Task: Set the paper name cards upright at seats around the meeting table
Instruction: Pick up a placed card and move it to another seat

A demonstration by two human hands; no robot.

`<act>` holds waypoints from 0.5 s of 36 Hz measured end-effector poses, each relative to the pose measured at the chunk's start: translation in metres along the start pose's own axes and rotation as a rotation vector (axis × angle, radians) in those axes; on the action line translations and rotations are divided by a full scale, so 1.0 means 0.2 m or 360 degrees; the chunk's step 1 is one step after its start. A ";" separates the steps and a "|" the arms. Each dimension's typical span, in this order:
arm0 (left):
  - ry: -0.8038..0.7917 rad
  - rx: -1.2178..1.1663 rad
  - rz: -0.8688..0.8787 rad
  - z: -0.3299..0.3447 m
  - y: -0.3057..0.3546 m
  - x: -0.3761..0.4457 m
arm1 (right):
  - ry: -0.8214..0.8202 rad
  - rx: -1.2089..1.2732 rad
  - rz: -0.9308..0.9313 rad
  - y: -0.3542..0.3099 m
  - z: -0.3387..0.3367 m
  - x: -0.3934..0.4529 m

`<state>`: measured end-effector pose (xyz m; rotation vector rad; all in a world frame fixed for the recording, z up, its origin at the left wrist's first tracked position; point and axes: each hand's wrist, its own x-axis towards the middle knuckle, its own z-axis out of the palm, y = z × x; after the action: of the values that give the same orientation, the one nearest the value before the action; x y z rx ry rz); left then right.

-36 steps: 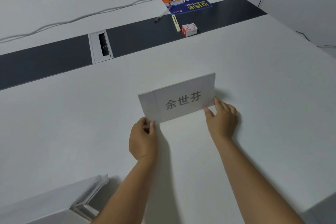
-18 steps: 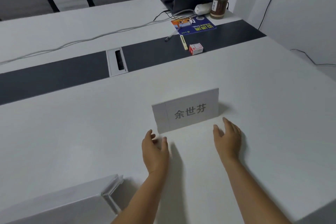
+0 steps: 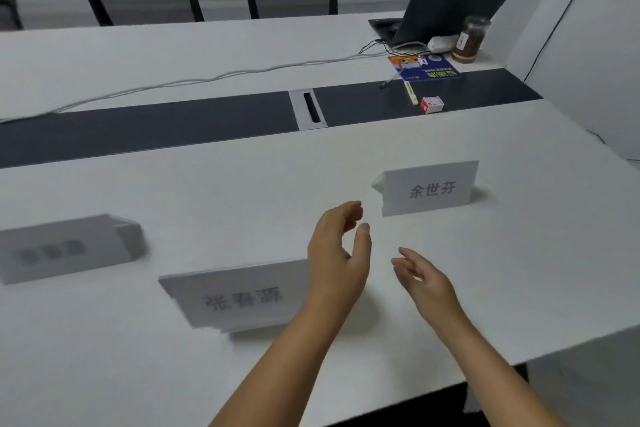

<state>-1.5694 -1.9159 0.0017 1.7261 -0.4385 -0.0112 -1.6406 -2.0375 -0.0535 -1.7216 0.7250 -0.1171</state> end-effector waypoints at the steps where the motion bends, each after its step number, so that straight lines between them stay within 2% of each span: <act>1: -0.0001 -0.0071 -0.0007 -0.07 0.01 -0.02 | -0.0068 -0.0007 0.0000 -0.03 0.06 -0.03; 4: 0.0036 -0.0368 -0.0083 -0.24 0.01 -0.07 | -0.0207 -0.0065 -0.0014 -0.06 0.25 -0.11; 6: 0.0146 -0.0413 -0.0053 -0.37 -0.03 -0.09 | -0.0192 -0.0074 -0.0037 -0.06 0.35 -0.14; 10: 0.0491 -0.0128 0.0047 -0.64 -0.18 -0.13 | 0.0030 0.0055 0.0000 -0.02 0.43 -0.17; 12: 0.0592 0.0105 -0.0127 -0.75 -0.29 -0.15 | 0.0070 0.0031 0.0012 0.01 0.44 -0.15; 15: 0.0421 0.0267 -0.0680 -0.86 -0.43 -0.17 | 0.0046 0.0028 0.0048 0.01 0.47 -0.14; 16: 0.0322 0.0271 -0.0785 -0.89 -0.46 -0.17 | 0.0048 0.0016 0.0036 0.01 0.48 -0.14; 18: 0.0121 0.0197 -0.0810 -0.90 -0.50 -0.18 | 0.0075 0.0013 0.0031 0.01 0.50 -0.12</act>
<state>-1.5292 -1.7208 -0.0641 1.9127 0.0656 -0.2888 -1.6173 -1.9402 -0.0777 -1.7086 0.7746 -0.1470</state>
